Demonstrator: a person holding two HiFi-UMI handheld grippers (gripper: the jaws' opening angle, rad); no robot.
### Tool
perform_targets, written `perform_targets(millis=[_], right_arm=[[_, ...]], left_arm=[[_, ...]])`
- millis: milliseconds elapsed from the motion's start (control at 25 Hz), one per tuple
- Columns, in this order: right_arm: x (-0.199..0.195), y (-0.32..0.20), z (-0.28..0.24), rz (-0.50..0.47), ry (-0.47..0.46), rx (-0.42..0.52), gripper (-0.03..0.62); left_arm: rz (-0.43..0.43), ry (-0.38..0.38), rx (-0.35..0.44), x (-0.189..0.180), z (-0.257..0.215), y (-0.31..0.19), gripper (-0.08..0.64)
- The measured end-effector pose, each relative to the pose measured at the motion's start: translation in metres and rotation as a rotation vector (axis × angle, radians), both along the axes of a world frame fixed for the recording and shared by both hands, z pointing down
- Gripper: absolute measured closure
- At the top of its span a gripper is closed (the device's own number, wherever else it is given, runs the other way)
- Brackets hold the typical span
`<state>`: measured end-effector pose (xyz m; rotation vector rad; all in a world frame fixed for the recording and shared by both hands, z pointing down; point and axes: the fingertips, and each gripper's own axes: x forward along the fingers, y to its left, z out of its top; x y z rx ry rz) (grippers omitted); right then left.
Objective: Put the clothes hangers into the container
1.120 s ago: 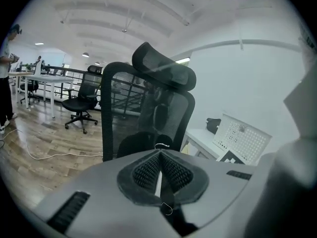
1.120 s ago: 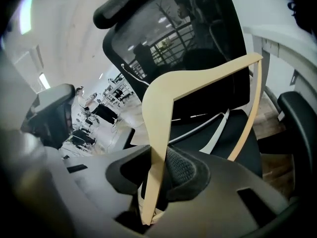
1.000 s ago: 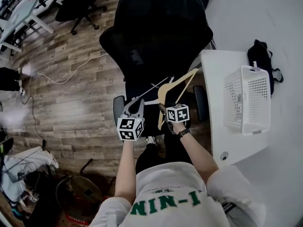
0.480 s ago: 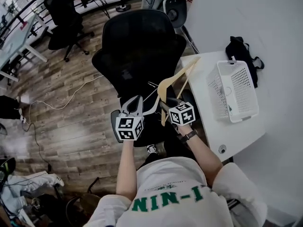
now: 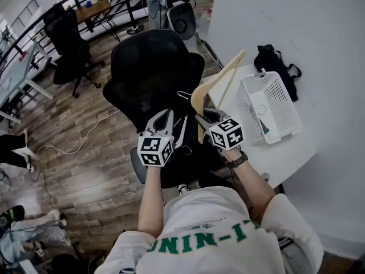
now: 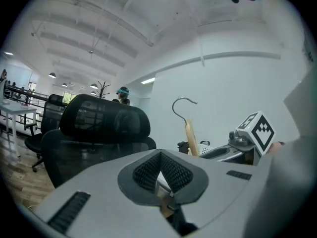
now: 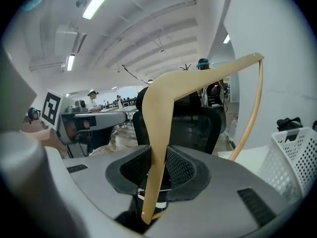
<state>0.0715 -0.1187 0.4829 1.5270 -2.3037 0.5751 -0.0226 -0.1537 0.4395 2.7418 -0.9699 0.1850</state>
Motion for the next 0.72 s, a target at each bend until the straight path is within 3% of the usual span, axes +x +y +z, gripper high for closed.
perform_targets(millis=[280,560,720], right_arm=[[0.050,-0.005,-0.064,0.039,0.042,0.088,0.483],[0.137,0.004,-0.114,0.110,0.137,0.122,0.483],[0.176,0.020,-0.123,0.178,0.162,0.130,0.483]], left_arm=[[0.100,0.031,0.073,0.052,-0.057,-0.002,0.557],[0.213,0.076,0.110,0.136,-0.104,0.001,0.557],[0.286,0.097,0.117,0.169,-0.107,0.013,0.557]])
